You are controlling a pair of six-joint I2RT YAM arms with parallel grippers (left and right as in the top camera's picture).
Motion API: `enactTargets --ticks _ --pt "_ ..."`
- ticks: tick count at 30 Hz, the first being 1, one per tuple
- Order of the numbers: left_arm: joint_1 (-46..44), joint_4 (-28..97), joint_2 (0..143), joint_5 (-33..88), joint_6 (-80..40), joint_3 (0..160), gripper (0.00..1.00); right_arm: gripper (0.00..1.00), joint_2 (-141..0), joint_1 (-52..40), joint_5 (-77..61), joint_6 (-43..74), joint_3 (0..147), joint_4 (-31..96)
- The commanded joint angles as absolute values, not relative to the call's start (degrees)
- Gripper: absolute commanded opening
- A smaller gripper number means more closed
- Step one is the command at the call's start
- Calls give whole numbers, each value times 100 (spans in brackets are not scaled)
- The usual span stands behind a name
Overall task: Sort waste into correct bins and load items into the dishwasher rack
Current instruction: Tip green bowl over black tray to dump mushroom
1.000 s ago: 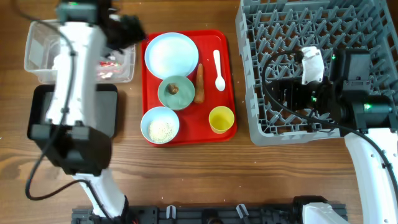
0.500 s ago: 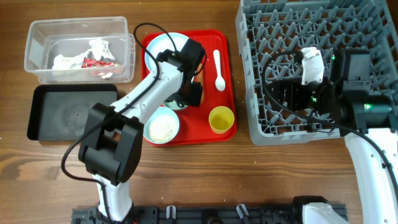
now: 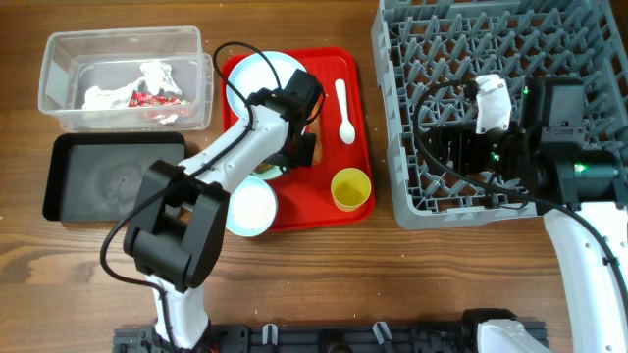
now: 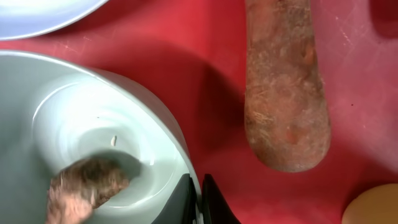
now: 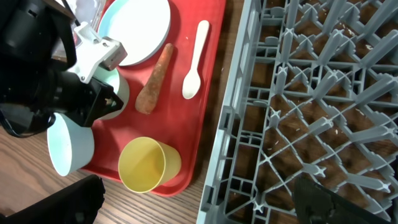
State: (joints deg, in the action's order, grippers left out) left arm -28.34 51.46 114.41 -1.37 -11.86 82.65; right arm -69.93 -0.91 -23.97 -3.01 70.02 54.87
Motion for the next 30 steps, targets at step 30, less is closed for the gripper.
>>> enactTargets --ticks 30 --pt "4582 5201 9929 7063 292 6578 4 100 -7002 -78 -2401 -281 7113 5319"
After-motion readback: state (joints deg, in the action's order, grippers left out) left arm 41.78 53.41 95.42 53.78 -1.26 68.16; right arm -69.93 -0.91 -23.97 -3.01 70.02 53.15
